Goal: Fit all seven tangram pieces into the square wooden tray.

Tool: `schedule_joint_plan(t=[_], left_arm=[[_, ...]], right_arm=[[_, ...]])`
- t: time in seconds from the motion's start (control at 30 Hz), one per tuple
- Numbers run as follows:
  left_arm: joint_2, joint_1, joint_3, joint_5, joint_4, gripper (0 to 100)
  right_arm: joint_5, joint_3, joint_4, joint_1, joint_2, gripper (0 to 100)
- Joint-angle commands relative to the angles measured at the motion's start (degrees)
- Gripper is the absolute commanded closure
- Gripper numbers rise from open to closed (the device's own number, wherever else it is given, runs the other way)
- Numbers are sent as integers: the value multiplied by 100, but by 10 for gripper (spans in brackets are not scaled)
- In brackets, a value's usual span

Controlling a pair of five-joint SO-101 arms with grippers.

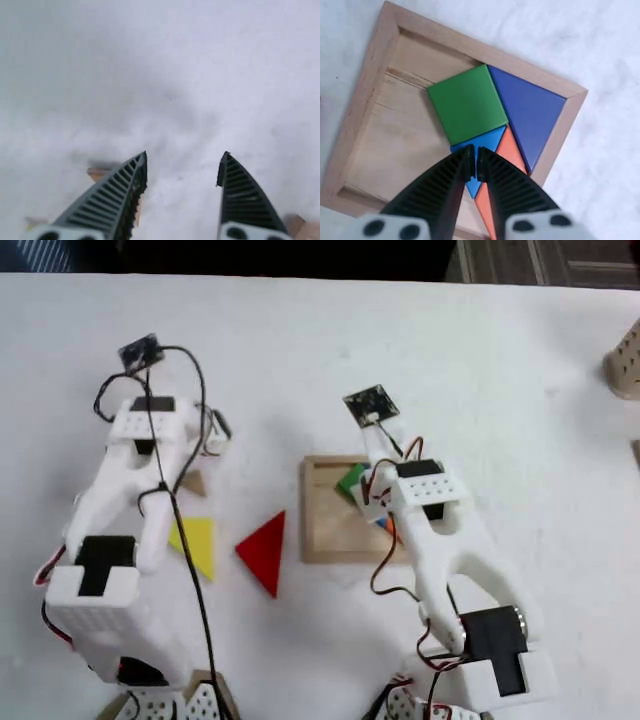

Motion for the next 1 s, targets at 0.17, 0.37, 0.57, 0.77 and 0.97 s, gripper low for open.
schedule_joint_plan(t=[0.17,0.37,0.57,0.77,0.97], left_arm=[[13,-505,-316,659,1275,758],[963,-444,-818,703,1310,758],[1578,-418,-1758,703,1767,758],[2079,-321,-2593,659,2013,762],[2334,259,-3051,-738,2435,762]], right_arm=[[70,-35,22,-48,-224,981],[79,-35,22,-92,-215,981],[79,-35,22,-92,-215,981],[79,-35,22,-92,-215,981],[79,-26,22,-75,-215,981]])
